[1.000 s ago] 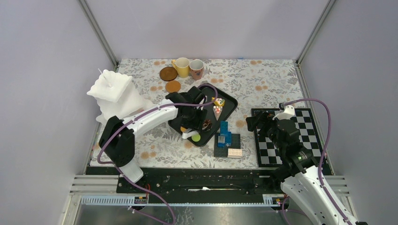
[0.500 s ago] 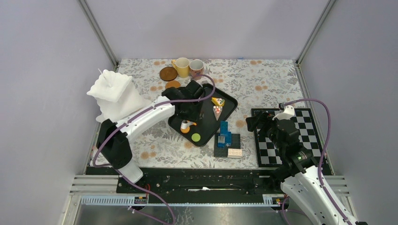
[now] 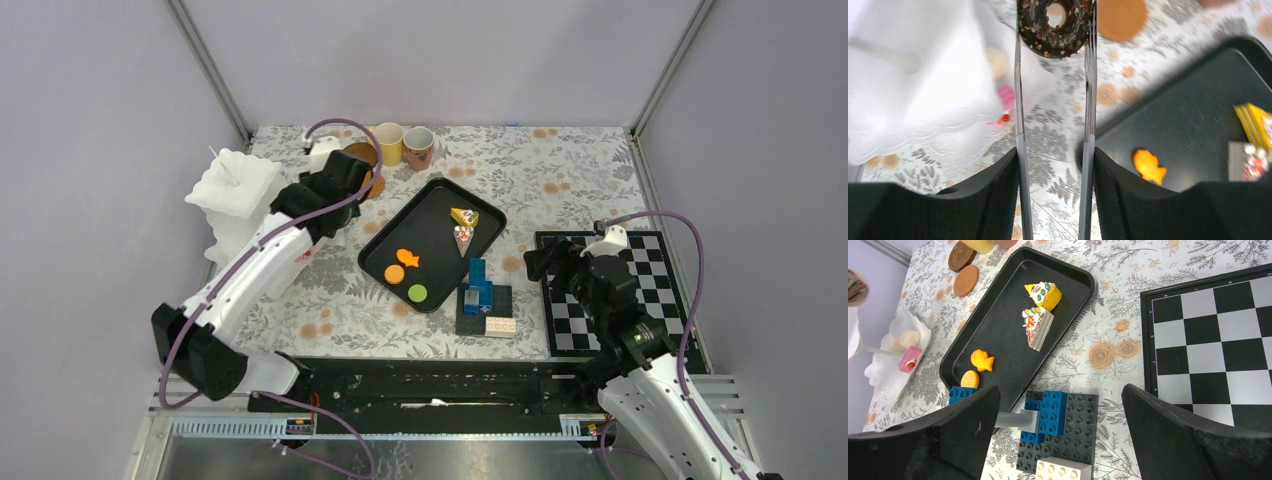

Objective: Serve the afternoon tea

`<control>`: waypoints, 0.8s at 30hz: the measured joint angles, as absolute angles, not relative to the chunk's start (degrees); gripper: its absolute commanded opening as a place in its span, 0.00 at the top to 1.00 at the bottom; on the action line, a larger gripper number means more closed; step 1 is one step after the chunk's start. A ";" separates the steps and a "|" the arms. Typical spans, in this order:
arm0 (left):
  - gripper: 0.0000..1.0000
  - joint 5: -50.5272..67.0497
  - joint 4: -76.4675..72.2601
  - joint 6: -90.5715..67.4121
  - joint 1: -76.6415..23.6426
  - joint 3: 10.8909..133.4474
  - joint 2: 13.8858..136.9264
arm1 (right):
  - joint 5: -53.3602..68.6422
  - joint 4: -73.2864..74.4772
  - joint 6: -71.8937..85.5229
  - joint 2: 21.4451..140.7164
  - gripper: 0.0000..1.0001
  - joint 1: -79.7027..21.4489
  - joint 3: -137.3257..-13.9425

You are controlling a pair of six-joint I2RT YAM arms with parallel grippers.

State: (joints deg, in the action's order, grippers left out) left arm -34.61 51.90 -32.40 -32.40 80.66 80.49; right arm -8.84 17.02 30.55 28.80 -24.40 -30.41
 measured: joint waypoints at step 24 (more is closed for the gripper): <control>0.65 -43.31 40.56 -34.33 -19.77 70.24 74.46 | -8.86 16.86 30.48 29.02 0.02 -24.40 -29.91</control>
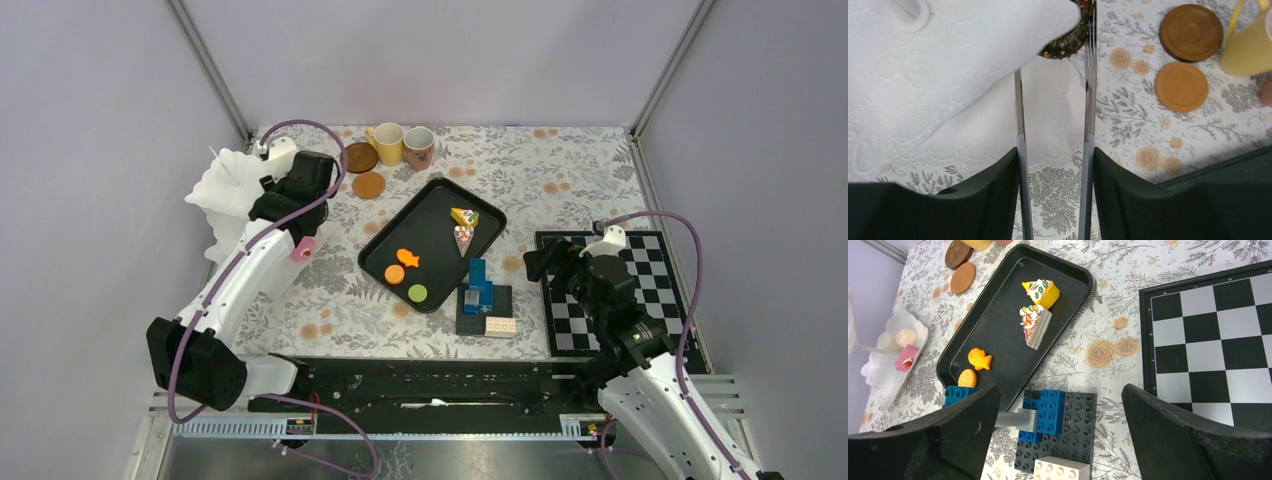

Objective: Serve the afternoon tea

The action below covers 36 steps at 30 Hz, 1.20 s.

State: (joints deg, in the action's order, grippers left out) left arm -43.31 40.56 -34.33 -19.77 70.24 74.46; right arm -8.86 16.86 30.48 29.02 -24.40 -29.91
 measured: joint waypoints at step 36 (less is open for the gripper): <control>0.41 -39.46 40.58 -34.50 -13.08 67.13 75.61 | -8.88 16.88 30.22 28.71 0.02 -24.40 -29.91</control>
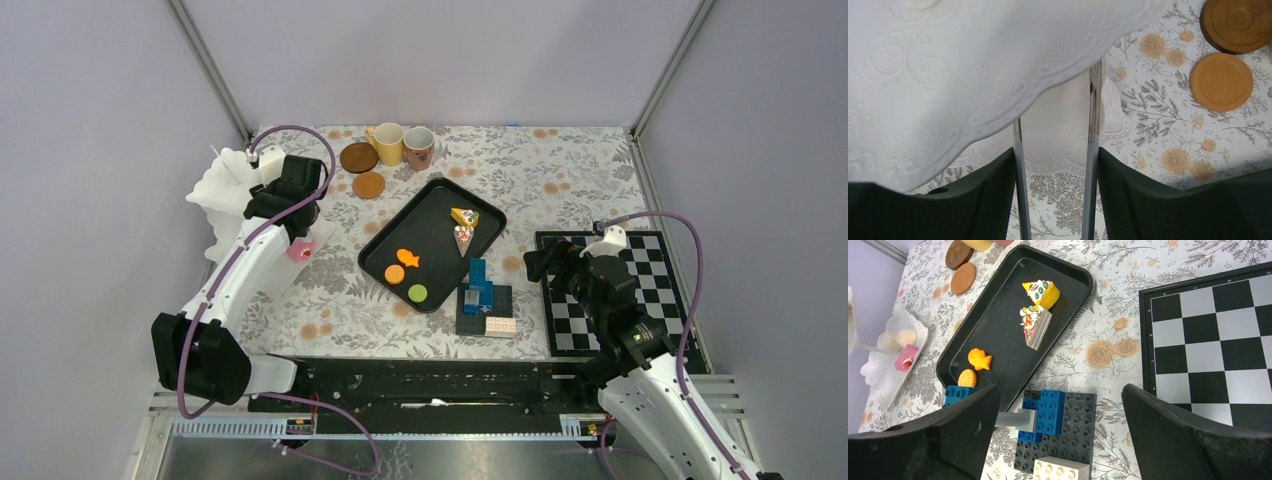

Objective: Serve the afternoon tea

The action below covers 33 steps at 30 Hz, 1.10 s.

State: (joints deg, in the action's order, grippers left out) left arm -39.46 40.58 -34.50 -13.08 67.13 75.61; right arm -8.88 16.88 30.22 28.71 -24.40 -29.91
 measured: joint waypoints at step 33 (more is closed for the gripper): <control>0.39 -26.57 39.64 -30.50 -13.04 67.16 69.73 | -8.86 16.86 30.28 29.36 0.02 -24.40 -29.91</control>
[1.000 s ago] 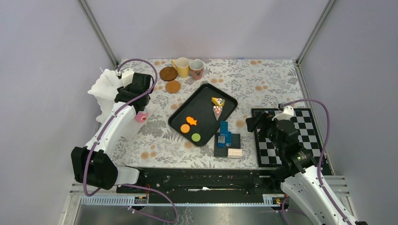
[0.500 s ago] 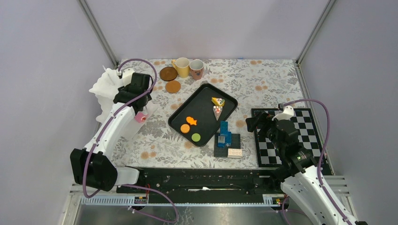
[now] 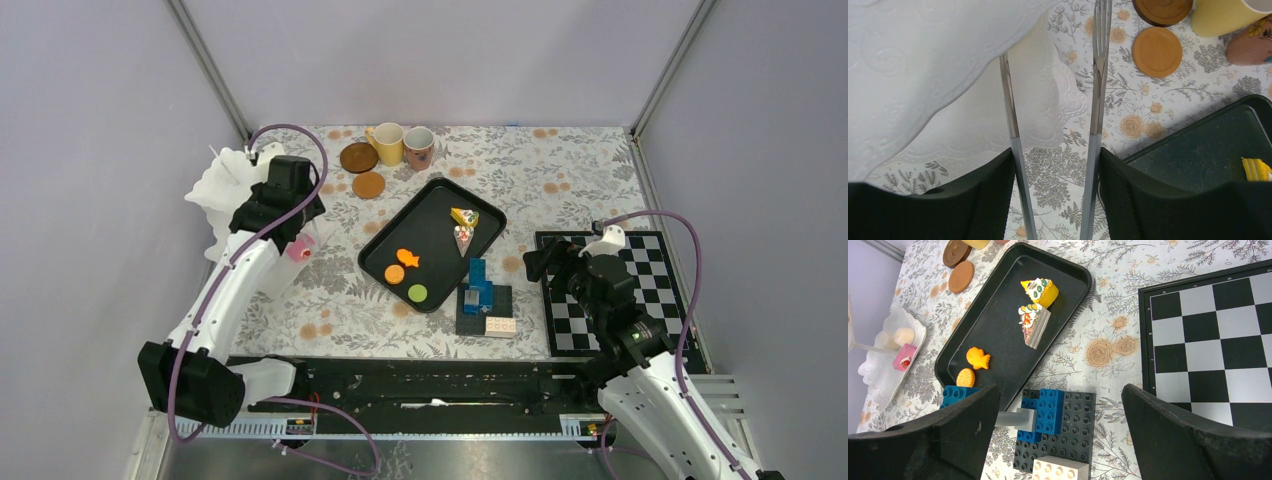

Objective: Serve the afternoon tea

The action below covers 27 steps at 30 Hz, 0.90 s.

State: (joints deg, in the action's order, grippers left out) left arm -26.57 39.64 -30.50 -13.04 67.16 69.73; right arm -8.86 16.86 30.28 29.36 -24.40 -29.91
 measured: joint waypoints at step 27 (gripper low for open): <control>0.41 12.62 34.96 -22.39 -25.08 71.72 81.69 | -8.84 16.84 30.30 29.69 0.02 -24.40 -29.91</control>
